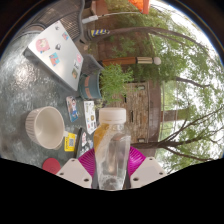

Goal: Pour water

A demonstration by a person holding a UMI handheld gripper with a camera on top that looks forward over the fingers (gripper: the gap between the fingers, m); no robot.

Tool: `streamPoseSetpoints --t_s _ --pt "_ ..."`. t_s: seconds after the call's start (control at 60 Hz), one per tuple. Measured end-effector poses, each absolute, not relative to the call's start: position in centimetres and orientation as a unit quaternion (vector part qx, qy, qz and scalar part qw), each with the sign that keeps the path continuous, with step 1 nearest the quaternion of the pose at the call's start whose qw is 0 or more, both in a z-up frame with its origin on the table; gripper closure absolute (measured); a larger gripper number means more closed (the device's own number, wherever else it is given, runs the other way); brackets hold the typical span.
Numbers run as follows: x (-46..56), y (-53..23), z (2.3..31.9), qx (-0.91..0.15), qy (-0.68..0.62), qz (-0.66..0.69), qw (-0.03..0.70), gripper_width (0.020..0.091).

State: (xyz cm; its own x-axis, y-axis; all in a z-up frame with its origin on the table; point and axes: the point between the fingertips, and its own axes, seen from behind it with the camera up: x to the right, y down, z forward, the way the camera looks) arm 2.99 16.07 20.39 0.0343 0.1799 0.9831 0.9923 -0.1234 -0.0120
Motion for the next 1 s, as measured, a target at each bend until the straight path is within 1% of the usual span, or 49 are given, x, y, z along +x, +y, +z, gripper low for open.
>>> streamPoseSetpoints --t_s 0.033,0.083,0.1,0.15,0.167,0.25,0.267,0.283,0.333,0.383,0.4,0.417,0.433,0.5,0.517,0.583,0.617,0.65,0.683,0.7,0.833,0.9,0.933,0.967,1.0 --pt "3.0 16.3 21.5 -0.611 -0.456 -0.44 0.475 0.0721" --pt "4.4 15.8 22.3 -0.65 -0.379 -0.393 0.529 0.0719" --pt "4.3 16.2 23.0 -0.654 -0.36 -0.378 0.548 0.0719" --pt "6.3 16.1 22.3 -0.68 -0.304 -0.339 0.574 0.0718" --pt "6.6 16.0 22.7 -0.683 -0.284 -0.329 0.587 0.0718" --pt "8.9 15.9 19.7 -0.726 -0.203 -0.251 0.607 0.072" --pt "9.1 15.4 17.4 -0.727 -0.177 -0.235 0.62 0.072" --pt "9.3 16.0 18.2 -0.739 -0.178 -0.214 0.613 0.0719" --pt "9.9 15.9 15.7 -0.757 -0.135 -0.155 0.62 0.0721" --pt "10.2 16.1 13.8 -0.771 -0.106 -0.107 0.619 0.0721" --pt "9.4 16.4 11.5 -0.769 -0.092 -0.089 0.626 0.072" --pt "10.1 15.8 12.4 -0.771 -0.093 -0.078 0.625 0.072" --pt "10.2 15.7 12.4 -0.772 -0.087 -0.067 0.626 0.0719" --pt "10.1 15.4 11.3 -0.772 -0.07 -0.021 0.631 0.072" --pt "9.8 15.6 10.6 -0.771 -0.068 -0.011 0.634 0.0721" --pt "9.8 15.1 10.1 -0.771 -0.068 0.018 0.633 0.072" --pt "9.5 15.3 8.6 -0.769 -0.066 0.032 0.636 0.0719" --pt "10.0 14.9 9.4 -0.758 -0.064 0.039 0.648 0.0717" --pt "10.4 14.5 9.1 -0.758 -0.066 0.043 0.648 0.0716" --pt "9.5 15.5 8.6 -0.752 -0.065 0.048 0.654 0.0717" --pt "9.5 15.1 8.8 -0.747 -0.071 0.059 0.658 0.0718" --pt "9.4 15.1 8.9 -0.747 -0.075 0.059 0.658 0.0695" --pt "9.2 15.0 8.8 -0.748 -0.081 0.059 0.656 0.0672" --pt "8.8 14.9 8.8 -0.751 -0.092 0.058 0.651 0.0635" --pt "8.6 14.8 8.5 -0.758 -0.105 0.058 0.641 0.0583"
